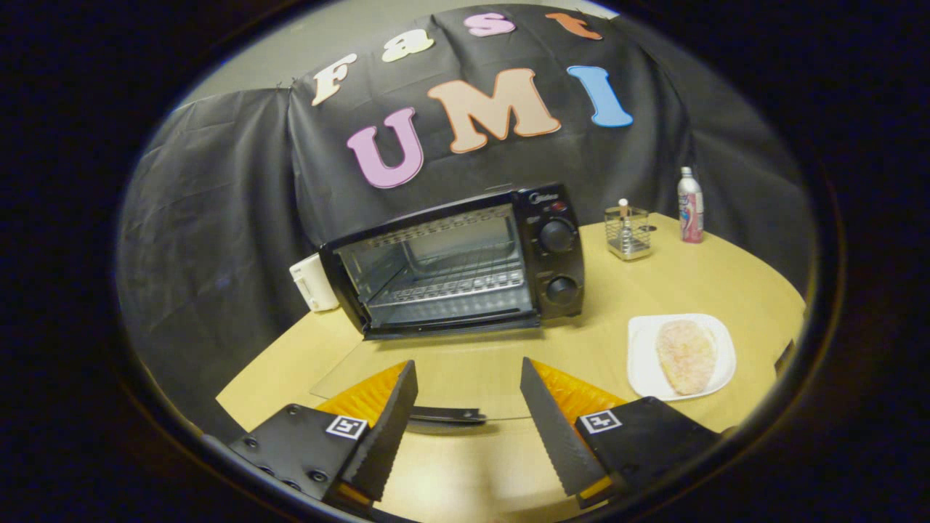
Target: Open the toaster oven, put the food inside, and close the toaster oven door.
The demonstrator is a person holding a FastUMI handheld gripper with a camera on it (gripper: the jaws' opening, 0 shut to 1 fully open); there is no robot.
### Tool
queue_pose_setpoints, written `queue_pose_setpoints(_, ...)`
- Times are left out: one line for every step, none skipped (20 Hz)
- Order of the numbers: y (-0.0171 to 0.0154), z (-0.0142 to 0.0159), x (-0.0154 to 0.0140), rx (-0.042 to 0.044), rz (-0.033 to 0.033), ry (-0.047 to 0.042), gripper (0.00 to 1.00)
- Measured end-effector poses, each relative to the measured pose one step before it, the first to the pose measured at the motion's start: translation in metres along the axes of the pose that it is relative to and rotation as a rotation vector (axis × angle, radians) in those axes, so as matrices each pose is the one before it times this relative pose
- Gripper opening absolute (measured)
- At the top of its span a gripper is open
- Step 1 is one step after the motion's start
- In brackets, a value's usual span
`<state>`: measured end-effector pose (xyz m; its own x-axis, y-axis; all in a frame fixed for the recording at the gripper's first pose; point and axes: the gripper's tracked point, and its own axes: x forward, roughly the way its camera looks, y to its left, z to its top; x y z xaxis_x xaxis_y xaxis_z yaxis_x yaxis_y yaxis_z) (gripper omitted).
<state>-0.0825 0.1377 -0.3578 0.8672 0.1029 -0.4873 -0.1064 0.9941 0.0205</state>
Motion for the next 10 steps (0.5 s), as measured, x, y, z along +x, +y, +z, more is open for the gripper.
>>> queue_pose_setpoints(-0.01774, 0.00772, -0.00616, -0.00675, -0.03209, -0.01327, 0.90)
queue_pose_setpoints(-0.01874, 0.00494, -0.00624, -0.00911, -0.03965, -0.01359, 0.90)
queue_pose_setpoints(-0.01859, 0.00463, -0.00523, -0.00901, -0.03751, -0.01243, 0.90)
queue_pose_setpoints(-0.01701, 0.00382, -0.00417, -0.00594, -0.03289, -0.00841, 0.90)
queue_pose_setpoints(-0.01642, 0.00251, -0.00412, -0.00300, -0.02704, -0.00531, 0.90)
queue_pose_setpoints(-0.01422, -0.00048, -0.00184, -0.00621, -0.02608, 0.00138, 0.90)
queue_pose_setpoints(-0.01475, -0.00092, -0.00061, -0.00985, -0.02881, 0.00959, 0.90)
queue_pose_setpoints(-0.01405, -0.00205, 0.00058, -0.01392, -0.02525, 0.01203, 0.90)
queue_pose_setpoints(-0.01227, -0.00160, 0.00250, -0.01517, -0.02535, 0.01169, 0.90)
queue_pose_setpoints(-0.00866, -0.00297, 0.00471, -0.01255, -0.01389, 0.01460, 0.90)
